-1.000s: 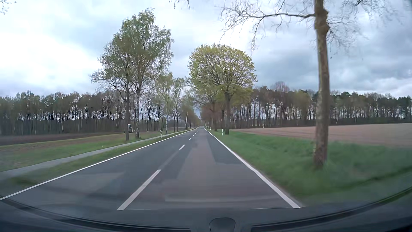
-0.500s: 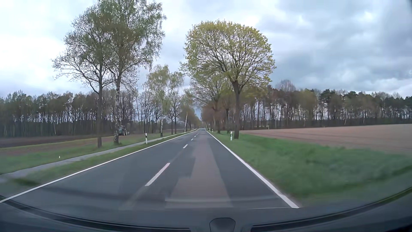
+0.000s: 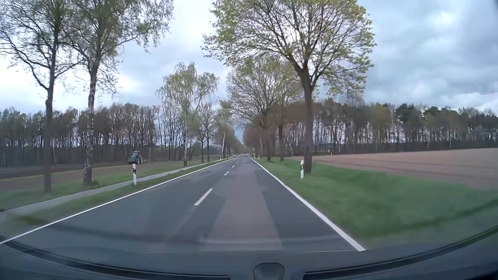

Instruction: Follow the waypoints while adhering to traffic rules and regulations

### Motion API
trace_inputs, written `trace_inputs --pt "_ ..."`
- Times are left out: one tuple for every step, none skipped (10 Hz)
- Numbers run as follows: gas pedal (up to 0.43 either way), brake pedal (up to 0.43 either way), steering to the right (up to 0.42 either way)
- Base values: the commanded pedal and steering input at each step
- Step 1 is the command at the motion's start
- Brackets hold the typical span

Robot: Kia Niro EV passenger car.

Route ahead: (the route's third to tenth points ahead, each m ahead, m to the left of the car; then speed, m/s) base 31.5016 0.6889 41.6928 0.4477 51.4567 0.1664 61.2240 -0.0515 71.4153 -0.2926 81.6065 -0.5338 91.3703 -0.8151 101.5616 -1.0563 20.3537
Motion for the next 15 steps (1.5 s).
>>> trace_inputs --pt "0.319 0.0 -0.004" --pt "0.319 0.0 -0.004" --pt "0.319 0.0 -0.003" --pt "0.319 0.0 -0.002" --pt "0.319 0.0 -0.002" --pt "0.319 0.0 -0.002" --pt "0.319 0.0 -0.002" --pt "0.319 0.0 -0.002" --pt "0.319 0.0 -0.002" --pt "0.319 0.0 -0.002" --pt "0.319 0.0 -0.003" --pt "0.319 0.0 -0.003" --pt "0.319 0.0 -0.004" --pt "0.319 0.0 -0.004" --pt "0.319 0.0 -0.004"
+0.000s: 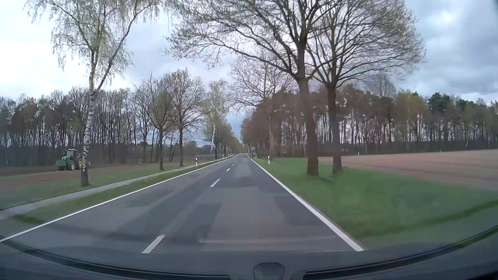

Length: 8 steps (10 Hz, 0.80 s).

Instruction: Follow the waypoints while adhering to traffic rules and regulations

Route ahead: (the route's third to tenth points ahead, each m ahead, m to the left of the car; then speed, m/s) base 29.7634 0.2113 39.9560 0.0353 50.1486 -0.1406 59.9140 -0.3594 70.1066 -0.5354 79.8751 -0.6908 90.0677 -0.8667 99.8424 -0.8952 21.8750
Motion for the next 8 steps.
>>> trace_inputs --pt "0.319 0.0 -0.004" --pt "0.319 0.0 -0.004" --pt "0.319 0.0 -0.004" --pt "0.311 0.0 -0.004" --pt "0.287 0.0 -0.004" --pt "0.268 0.0 -0.004" --pt "0.248 0.0 -0.004" --pt "0.248 0.0 -0.004"
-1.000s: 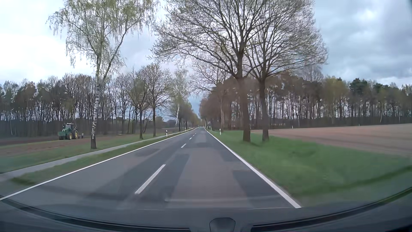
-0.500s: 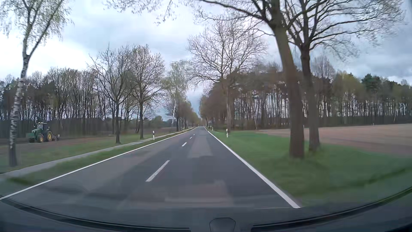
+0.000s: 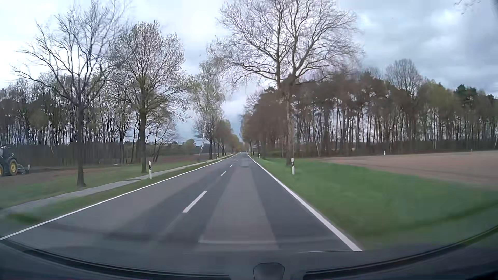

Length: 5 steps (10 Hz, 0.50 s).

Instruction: Follow the waypoints while adhering to traffic rules and regulations

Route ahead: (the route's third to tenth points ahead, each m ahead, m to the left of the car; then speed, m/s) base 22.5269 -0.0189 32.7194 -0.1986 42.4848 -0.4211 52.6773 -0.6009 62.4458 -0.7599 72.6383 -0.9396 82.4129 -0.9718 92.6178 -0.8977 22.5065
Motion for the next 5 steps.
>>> trace_inputs --pt "0.24 0.0 -0.004" --pt "0.24 0.0 -0.004" --pt "0.228 0.0 -0.004" --pt "0.22 0.0 -0.004" --pt "0.209 0.0 -0.004"
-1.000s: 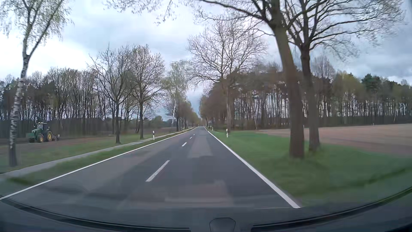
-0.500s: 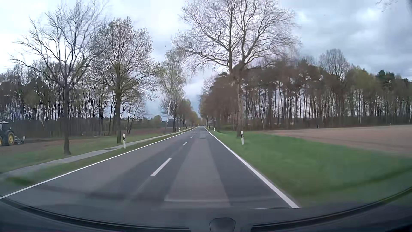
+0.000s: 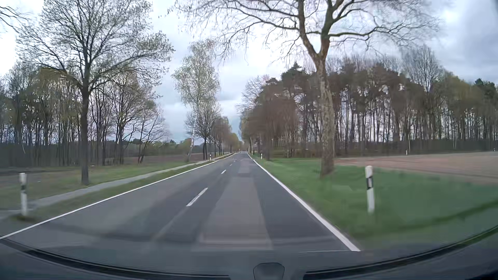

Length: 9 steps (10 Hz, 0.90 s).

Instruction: Follow the waypoints while adhering to traffic rules and regulations

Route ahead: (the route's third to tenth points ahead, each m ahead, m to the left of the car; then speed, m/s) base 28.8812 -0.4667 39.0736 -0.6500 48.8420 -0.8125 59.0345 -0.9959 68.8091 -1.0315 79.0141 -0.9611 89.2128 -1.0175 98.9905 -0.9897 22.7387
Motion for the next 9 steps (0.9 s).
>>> trace_inputs --pt "0.197 0.0 -0.004" --pt "0.197 0.0 -0.004" --pt "0.197 0.0 -0.005" --pt "0.189 0.0 -0.004" --pt "0.189 0.0 -0.004" --pt "0.189 0.0 -0.004" --pt "0.189 0.0 -0.004" --pt "0.189 0.0 -0.005" --pt "0.189 0.0 -0.005"
